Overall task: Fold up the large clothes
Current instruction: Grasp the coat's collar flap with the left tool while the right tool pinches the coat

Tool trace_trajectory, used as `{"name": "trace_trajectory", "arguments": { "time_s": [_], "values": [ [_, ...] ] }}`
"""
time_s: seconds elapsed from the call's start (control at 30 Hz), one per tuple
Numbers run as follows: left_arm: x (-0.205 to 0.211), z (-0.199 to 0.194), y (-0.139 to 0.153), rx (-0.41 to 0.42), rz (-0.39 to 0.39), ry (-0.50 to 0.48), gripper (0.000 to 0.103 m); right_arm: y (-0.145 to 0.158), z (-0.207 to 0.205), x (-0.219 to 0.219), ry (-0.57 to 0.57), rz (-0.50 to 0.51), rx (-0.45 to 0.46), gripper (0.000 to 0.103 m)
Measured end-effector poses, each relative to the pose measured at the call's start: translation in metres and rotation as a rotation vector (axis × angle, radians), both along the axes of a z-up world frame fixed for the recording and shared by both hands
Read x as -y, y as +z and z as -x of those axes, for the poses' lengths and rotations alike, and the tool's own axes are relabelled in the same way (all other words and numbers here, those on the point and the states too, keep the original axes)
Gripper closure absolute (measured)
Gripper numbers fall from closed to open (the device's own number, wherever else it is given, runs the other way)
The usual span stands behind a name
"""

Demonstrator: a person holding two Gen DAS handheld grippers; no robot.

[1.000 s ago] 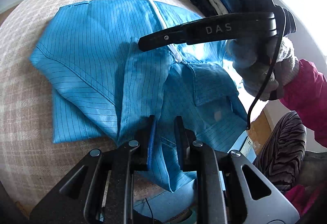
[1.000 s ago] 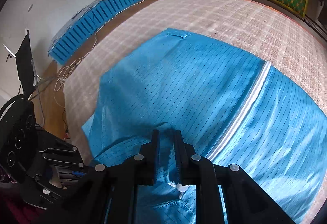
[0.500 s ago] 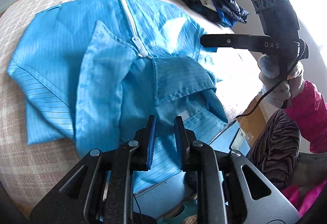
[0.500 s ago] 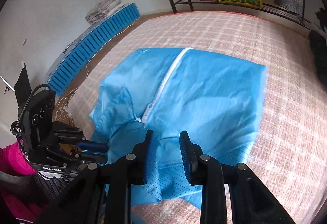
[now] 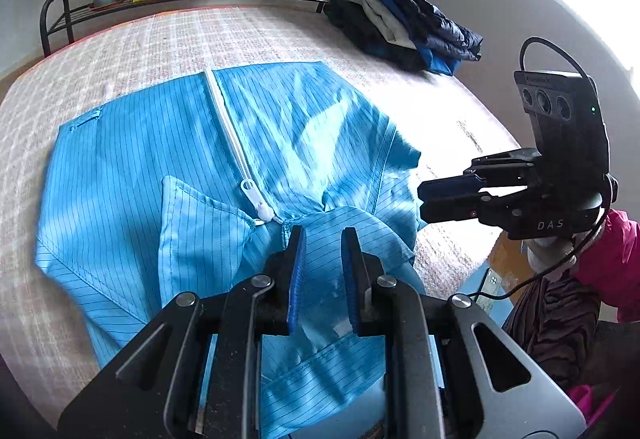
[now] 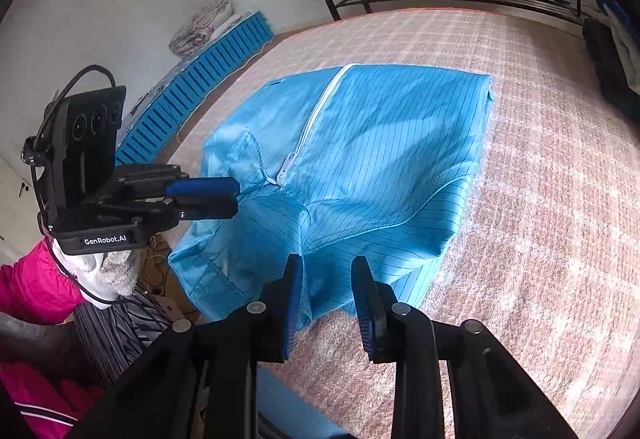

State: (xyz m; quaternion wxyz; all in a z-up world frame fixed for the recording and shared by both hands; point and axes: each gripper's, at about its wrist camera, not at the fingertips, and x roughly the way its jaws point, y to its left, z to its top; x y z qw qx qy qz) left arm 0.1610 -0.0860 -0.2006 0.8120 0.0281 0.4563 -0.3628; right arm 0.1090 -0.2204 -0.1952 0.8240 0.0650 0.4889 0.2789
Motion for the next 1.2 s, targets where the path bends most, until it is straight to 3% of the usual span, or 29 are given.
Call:
{"name": "trace_trajectory", "arguments": {
  "time_s": [0.23,0.4,0.5,0.67,0.87,0.97,1.2],
  "values": [
    [-0.052,0.007,-0.014,-0.081,-0.012,0.088,0.086,-0.008,0.017,-0.023,0.145,-0.07,-0.032,0.079],
    [-0.057,0.009,-0.014,-0.091,-0.008,0.074,0.086,-0.023,0.024,-0.064,0.219,0.012,-0.02,0.081],
    [-0.048,0.015,-0.018,-0.092,-0.027,0.039,0.086,-0.019,0.018,-0.072,0.183,0.058,0.028,0.081],
    [-0.029,0.021,-0.024,-0.101,-0.019,-0.013,0.086,-0.003,0.002,-0.055,0.077,0.032,0.077,0.081],
    [-0.002,0.015,-0.024,-0.08,-0.022,-0.062,0.086,0.004,-0.004,-0.038,0.034,-0.045,0.051,0.081],
    [0.006,0.004,-0.016,-0.066,0.009,-0.061,0.086,0.001,0.002,-0.039,0.043,-0.038,0.037,0.079],
    [0.028,-0.017,-0.008,-0.053,0.001,-0.097,0.086,-0.02,0.022,-0.034,0.062,-0.064,-0.031,0.079]
  ]
}}
